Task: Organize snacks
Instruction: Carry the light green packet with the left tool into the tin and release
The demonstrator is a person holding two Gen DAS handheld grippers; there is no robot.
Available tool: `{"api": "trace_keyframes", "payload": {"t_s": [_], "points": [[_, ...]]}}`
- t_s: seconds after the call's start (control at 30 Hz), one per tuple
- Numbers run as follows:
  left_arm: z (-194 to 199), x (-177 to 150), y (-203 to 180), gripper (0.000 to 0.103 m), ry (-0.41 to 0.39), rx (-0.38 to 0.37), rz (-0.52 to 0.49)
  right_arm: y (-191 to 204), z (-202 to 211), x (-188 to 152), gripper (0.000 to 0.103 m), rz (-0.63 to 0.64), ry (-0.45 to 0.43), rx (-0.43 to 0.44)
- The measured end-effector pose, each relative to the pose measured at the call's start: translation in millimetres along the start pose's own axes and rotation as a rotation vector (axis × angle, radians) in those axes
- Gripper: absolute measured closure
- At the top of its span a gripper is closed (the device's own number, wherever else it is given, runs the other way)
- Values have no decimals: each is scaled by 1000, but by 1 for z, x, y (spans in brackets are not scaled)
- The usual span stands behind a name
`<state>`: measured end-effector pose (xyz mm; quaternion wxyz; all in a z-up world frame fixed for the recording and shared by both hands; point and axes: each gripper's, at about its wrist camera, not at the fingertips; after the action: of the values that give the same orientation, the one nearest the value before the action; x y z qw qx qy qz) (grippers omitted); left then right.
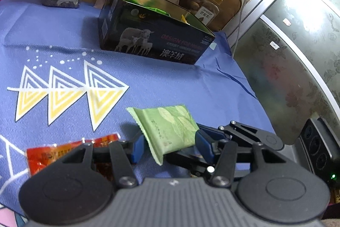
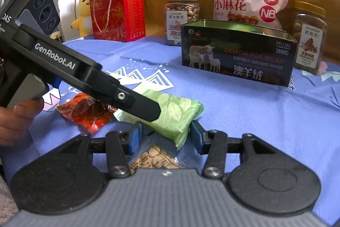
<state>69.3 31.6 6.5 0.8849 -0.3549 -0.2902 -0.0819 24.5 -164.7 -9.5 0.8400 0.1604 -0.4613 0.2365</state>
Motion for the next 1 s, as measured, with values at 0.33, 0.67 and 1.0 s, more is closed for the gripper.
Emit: {"api": "trace_keyframes", "payload": {"t_s": [0.33,0.67,1.0], "points": [[10,54,-30,56,-101,35,-134,-8,8,38,63,57,-134,-69],[-49,146,-60,56,-142,70,-216,-86,-12,94,62,-45,-227,-163],[-113,175,-51,48,-117,147,-212,-120,-52,95,48,-103,-241,-343]]}}
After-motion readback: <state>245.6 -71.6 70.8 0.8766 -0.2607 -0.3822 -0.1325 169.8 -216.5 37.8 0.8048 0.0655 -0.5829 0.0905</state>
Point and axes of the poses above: each gripper's, at about its wrist camera, not at the fingertips, and z roughly against the way its jaws point, y to its left, x to its top, and after that the axes turned 2 degrees about -x, right-handed
